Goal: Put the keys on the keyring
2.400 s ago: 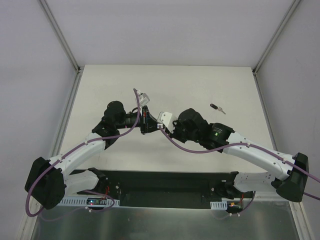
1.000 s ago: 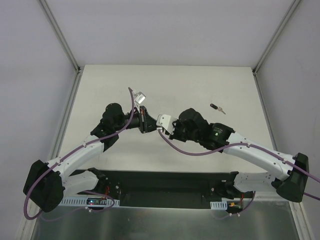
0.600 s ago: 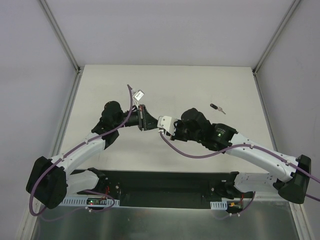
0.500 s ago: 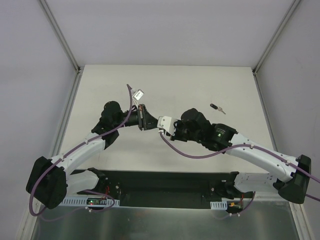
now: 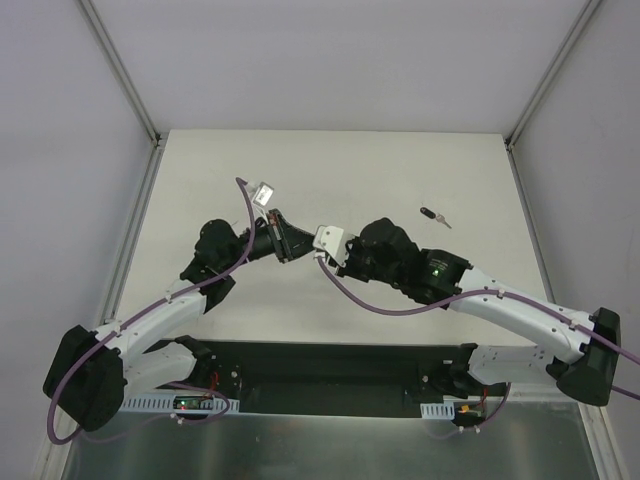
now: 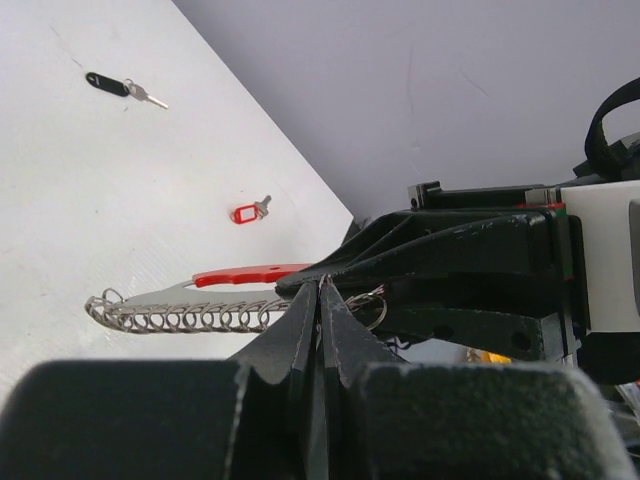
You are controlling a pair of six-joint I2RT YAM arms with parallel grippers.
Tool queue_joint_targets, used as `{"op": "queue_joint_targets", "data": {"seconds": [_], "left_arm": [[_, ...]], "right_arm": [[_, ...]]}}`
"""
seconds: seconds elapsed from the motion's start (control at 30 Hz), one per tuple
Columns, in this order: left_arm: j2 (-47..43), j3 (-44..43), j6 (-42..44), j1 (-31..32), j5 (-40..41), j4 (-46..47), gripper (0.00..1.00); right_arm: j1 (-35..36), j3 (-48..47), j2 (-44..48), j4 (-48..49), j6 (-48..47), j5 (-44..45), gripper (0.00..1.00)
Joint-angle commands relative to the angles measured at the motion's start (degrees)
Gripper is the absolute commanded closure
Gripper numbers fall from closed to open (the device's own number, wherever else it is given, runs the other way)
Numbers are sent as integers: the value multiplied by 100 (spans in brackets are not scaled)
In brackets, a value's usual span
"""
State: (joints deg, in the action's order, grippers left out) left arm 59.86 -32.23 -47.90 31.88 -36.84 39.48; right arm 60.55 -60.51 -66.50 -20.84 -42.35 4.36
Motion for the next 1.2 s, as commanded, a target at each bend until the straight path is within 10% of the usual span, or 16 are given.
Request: {"op": "queue_joint_targets", "data": {"seconds": [0.0,0.57,1.17], "left_arm": [[-185,340,184,90,800,1060,100],[-167,226,2116,178,178,1466,100],[140,-126,2681,178,-596,1588,100]], "right_arm": [[88,65,-65,502,393,425,93],[-342,-136,426,-350,1369,-633,33],[-2733,21,490,1194,2441,-4311,46]]}}
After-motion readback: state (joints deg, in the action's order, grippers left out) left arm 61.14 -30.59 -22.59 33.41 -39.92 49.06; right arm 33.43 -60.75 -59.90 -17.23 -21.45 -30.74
